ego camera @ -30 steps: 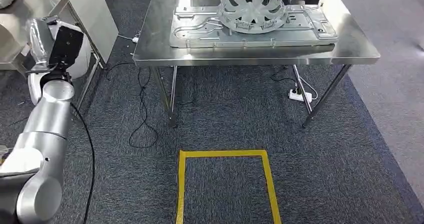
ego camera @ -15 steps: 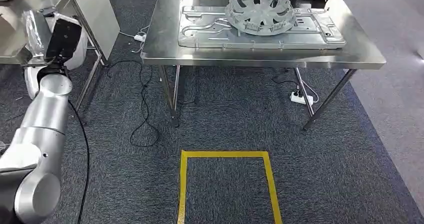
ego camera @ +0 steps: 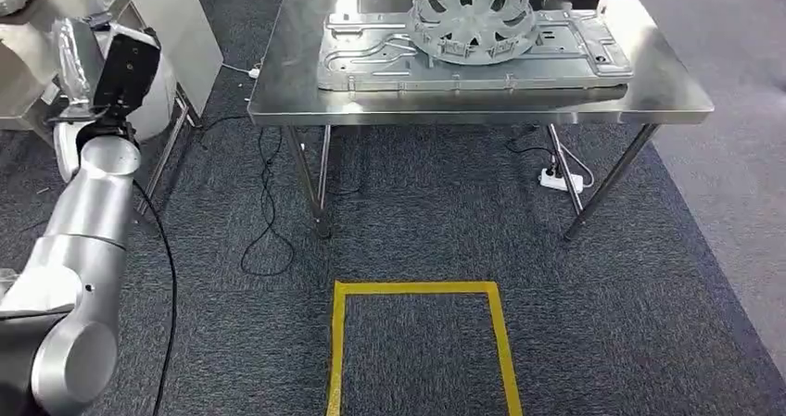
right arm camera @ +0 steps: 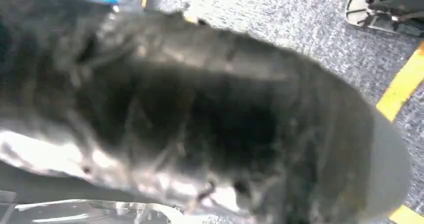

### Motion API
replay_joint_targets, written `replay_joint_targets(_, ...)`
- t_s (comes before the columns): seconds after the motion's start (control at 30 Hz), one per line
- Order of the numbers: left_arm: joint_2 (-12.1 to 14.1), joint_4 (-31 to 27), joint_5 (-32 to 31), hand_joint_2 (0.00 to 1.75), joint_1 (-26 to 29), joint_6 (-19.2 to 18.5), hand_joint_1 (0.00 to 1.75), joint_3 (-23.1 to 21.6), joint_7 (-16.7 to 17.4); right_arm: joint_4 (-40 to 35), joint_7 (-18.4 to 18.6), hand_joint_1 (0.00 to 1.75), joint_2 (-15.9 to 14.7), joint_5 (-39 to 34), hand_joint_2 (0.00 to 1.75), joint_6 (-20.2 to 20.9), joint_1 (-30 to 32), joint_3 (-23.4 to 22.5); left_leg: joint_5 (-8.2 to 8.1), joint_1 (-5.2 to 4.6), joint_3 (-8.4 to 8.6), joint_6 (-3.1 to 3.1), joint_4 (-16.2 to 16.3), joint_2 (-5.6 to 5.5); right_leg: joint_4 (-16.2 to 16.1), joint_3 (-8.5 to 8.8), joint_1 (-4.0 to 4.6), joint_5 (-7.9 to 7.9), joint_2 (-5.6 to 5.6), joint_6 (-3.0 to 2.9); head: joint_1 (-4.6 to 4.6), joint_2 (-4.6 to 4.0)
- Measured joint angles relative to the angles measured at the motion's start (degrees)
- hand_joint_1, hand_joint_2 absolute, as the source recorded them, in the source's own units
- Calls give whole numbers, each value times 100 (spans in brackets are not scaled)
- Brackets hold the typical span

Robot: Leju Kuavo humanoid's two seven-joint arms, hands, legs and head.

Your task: Take the parts from the cabinet and place them on the table.

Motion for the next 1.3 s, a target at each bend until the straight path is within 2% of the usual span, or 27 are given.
replay_joint_targets(0.03, 0, 0, 0, 175, 8, -2, 175, 0, 2, 0, 2, 0, 0, 0, 0, 0, 1, 0, 150, 9, 5, -7, -83, 2, 12, 13, -1, -14, 2, 5, 0, 0)
replay_joint_targets(0.07, 0, 0, 0, 175, 3, -4, 175, 0, 2, 0, 0, 0, 0, 2, 0, 0, 2, 0, 416, 16, 148, -8, -447, 7, 27, 31, -3, -39, 4, 15, 0, 0)
replay_joint_targets(0.13, 0, 0, 0, 175, -31, -9, 175, 0, 2, 0, 0, 0, 2, 9, 0, 2, 7, 0, 932, 17, 600, 13, -1430, 28, 76, 63, -5, -103, 4, 53, 0, 0)
replay_joint_targets(0.17, 0, 0, 0, 175, -50, -11, 175, 0, 2, 0, 0, 0, 2, 9, 0, 2, 9, 0, 844, -9, 711, 28, -1607, 36, 105, 50, 21, -128, 4, 86, 2, 0)
replay_joint_targets(0.27, -2, 0, 2, 175, -55, -37, 175, -9, 11, 0, 0, 0, 2, 11, 0, 2, 0, 13, 812, -45, 727, 110, -1701, 18, 97, 33, 10, -138, -3, 152, 9, 0)
replay_joint_targets(0.33, -2, -2, 4, 175, -63, -39, 175, -13, 9, 0, 0, 0, 0, 13, 0, 0, -8, 15, 843, 20, 793, 177, -1775, 17, 138, 30, 15, -197, -13, 218, 7, 0)
replay_joint_targets(0.37, -2, -2, 5, 175, -72, -44, 175, -24, 9, 0, 0, 0, 0, 13, 0, 0, -4, 17, 829, 17, 827, 201, -1795, 14, 307, -33, 15, -281, 3, 250, 13, 0)
replay_joint_targets(0.43, -2, -2, 7, 175, -87, -46, 175, -31, 9, 0, 0, 0, 0, 13, 0, 0, -4, 17, 796, 9, 853, 252, -1795, 22, 1162, -505, -26, -652, 1, 291, 15, 0)
replay_joint_targets(0.47, -2, -2, 7, 175, -83, -46, 175, -31, 9, 0, 0, 0, 0, 15, 0, 0, 3, 17, 779, 5, 861, 264, -1794, 22, 1569, -749, -41, -775, 1, 305, 11, 0)
replay_joint_targets(0.5, -13, -2, 4, 175, -79, -52, 175, -37, 9, 0, 0, 0, 0, 13, 0, 0, 11, 17, 763, 5, 874, 265, -1792, 16, 1832, -936, -51, -789, 1, 316, 15, 0)
replay_joint_targets(0.53, -22, -2, 6, 175, -71, -55, 175, -39, 9, 0, 0, 0, 0, 15, 0, 0, 13, 17, 743, 6, 897, 261, -1792, 6, 1803, -979, -67, -662, 1, 323, 13, 0)
replay_joint_targets(0.57, -24, -2, 6, 175, -66, -55, 175, -39, 9, 0, 0, 0, 0, 15, 0, 0, 14, 18, 720, 8, 927, 246, -1790, -3, 1542, -899, -84, -429, 0, 325, 13, 0)
replay_joint_targets(0.63, -24, -2, 7, 175, -69, -55, 175, -39, 9, 0, 0, 0, 0, 17, 0, 0, 12, 17, 649, 17, 1019, 203, -1781, -7, 531, -461, -100, 180, -3, 310, 13, 0)
replay_joint_targets(0.67, -24, -2, 11, 175, -72, -55, 175, -39, 9, 0, 2, 0, 0, 18, 0, 0, 22, 17, 619, 18, 1035, 175, -1780, -4, 237, -328, -96, 195, 4, 291, 18, 0)
replay_joint_targets(0.7, -24, -2, 13, 175, -82, -55, 175, -39, 11, 0, 2, 0, 0, 17, 0, 0, 18, 17, 593, -21, 1018, 133, -1754, -15, 103, -266, -59, 147, 5, 277, 11, 0)
replay_joint_targets(0.8, -31, -2, 15, 175, -72, -57, 175, -42, 11, 0, 2, 0, 2, 18, 0, 0, 13, 20, 577, 0, 1057, 40, -1824, -16, 124, -261, -24, 108, 13, 197, 15, 0)
replay_joint_targets(0.83, -33, -4, 13, 175, -67, -59, 175, -42, 11, 0, 2, 0, 2, 18, 0, -2, 1, 20, 527, 12, 1056, -4, -1820, -12, 67, -196, -68, 120, 13, 139, 7, 0)
replay_joint_targets(0.87, -26, -4, 15, 175, -69, -57, 175, -42, 9, 0, 4, 0, 2, 18, 0, -4, 9, 20, 459, 23, 1036, -8, -1660, -2, 36, -132, -65, 100, 20, 99, 15, 0)
replay_joint_targets(0.9, -26, -4, 15, 175, -77, -57, 175, -42, 9, 0, 4, 0, 2, 18, 0, -9, 14, 20, 305, 26, 869, -10, -1311, -2, 30, -97, -56, 71, 18, 53, 9, 0)
replay_joint_targets(0.97, -24, -2, 15, 175, -47, -57, 175, -42, 11, 0, 4, 0, 2, 18, 0, -9, 12, 20, 6, 25, 363, -24, -430, -3, 31, -32, -31, 13, 19, 0, 9, 0)
replay_joint_targets(1.0, -24, -2, 15, 175, -18, -57, 175, -42, 11, 0, 4, 0, 2, 18, 0, -9, 12, 20, -46, 26, 119, -29, -88, -2, 34, -2, -18, -16, 21, -7, 7, 0)
replay_joint_targets(1.03, -24, -2, 15, 175, 14, -57, 175, -42, 11, 0, 4, 0, 2, 17, 0, -9, 12, 20, 51, 25, 5, -25, -22, -2, 36, 37, -6, -48, 28, -9, 9, 0)
replay_joint_targets(1.07, -24, -2, 17, 175, 30, -57, 175, -42, 11, 0, 4, 0, 2, 18, 0, -9, 12, 20, 282, 25, 36, -12, -238, -1, 38, 87, 7, -84, 34, -7, 7, 0)
replay_joint_targets(1.13, -24, -2, 17, 175, 13, -57, 175, -42, 11, 0, 4, 0, 2, 18, 0, -9, 15, 20, 910, 20, 391, 45, -1168, 1, 45, 205, 29, -171, 34, 2, 7, 0)
replay_joint_targets(1.17, -24, -2, 17, 175, 3, -57, 175, -42, 11, 0, 4, 0, 2, 18, 0, -9, 19, 20, 1098, 3, 557, 97, -1623, 11, 44, 245, 34, -219, 33, 17, 11, 0)
replay_joint_targets(1.2, -24, -2, 17, 175, -12, -57, 175, -42, 7, 7, 2, 0, 26, 18, 0, -7, 19, 20, 1005, -46, 653, 121, -1699, 18, 68, 239, 73, -251, 32, 57, 15, 0)
replay_joint_targets(1.3, -24, -2, 17, 175, -24, -59, 175, -42, 7, 4, 2, 0, 33, 18, 0, -9, 1, 20, 951, -77, 668, 167, -1768, 4, 26, 247, 23, -277, 20, 118, 13, 0)
